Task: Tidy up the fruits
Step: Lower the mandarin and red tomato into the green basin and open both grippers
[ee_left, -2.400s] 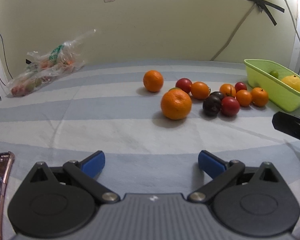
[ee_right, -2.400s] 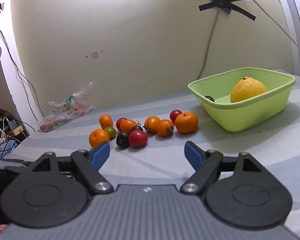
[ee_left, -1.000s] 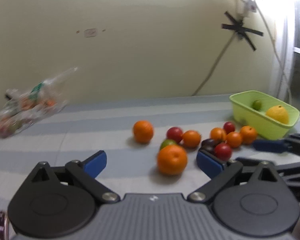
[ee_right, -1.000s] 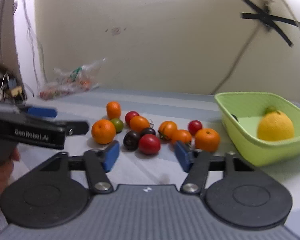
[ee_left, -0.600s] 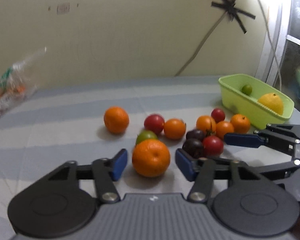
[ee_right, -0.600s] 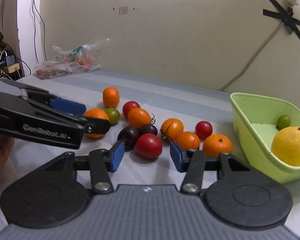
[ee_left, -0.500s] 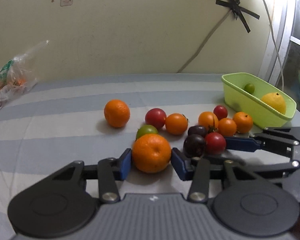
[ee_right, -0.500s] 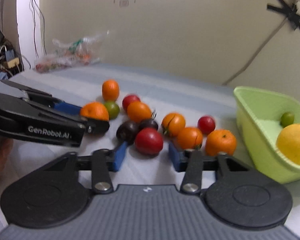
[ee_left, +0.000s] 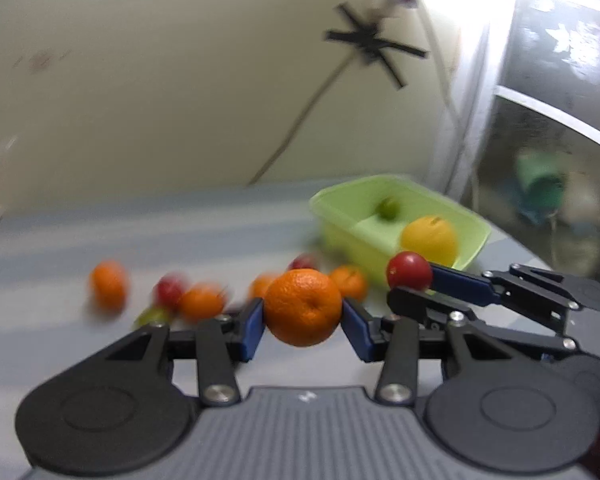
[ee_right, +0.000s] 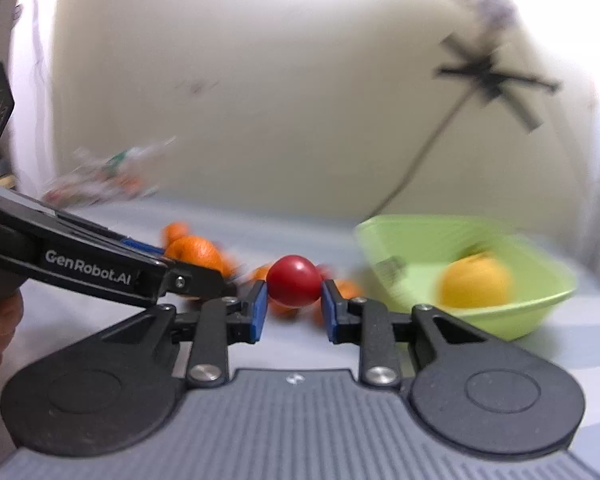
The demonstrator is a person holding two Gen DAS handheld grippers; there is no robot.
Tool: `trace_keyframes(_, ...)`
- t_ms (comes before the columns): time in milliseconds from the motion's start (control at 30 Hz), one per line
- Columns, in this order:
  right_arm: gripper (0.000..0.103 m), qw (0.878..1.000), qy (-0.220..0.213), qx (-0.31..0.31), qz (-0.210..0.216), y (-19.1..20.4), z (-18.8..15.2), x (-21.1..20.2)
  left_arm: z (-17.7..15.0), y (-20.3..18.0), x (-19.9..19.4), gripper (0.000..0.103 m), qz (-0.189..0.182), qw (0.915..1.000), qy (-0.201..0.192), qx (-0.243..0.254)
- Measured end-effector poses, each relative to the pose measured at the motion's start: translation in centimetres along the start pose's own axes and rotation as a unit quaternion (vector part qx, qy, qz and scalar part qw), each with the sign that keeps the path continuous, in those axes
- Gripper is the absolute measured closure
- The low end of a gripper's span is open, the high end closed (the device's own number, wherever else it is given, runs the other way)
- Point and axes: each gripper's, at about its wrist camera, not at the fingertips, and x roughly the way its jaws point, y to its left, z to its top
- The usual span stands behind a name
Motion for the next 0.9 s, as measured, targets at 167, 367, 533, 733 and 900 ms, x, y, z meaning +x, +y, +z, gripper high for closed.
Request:
trace_keyframes(167,0.071,0.997,-0.026,0.014,-0.074,-4.1,0.0,-0.5,3.8,-3.6,4.2,0.061,-0.030,0.9993,-0.008,0.020)
trace_keyframes(367,0.069,0.994,-0.029,0.032,-0.096,-6.2,-0.8,0.2,5.8,-5.5,9.0,0.045,-0.040,0.9988,0.008,0.028)
trace_keyframes(533,0.053,0.994,-0.038,0.039,-0.093,-6.3,-1.1,0.1,5.5,-5.3,8.8,0.039,-0.023,0.9992,0.003,0.034)
trace_keyframes(733,0.054,0.992,-0.059,0.063,-0.092,-6.6,-1.2,-0.8,4.0,-2.2,5.3,0.039,0.031,0.9994,-0.009,0.013)
trace_keyframes(900,0.054,0.992,-0.085,0.074,-0.064,-5.0,-1.0,-2.3,1.8,1.7,1.0,0.036,0.112,0.9933,-0.025,-0.002)
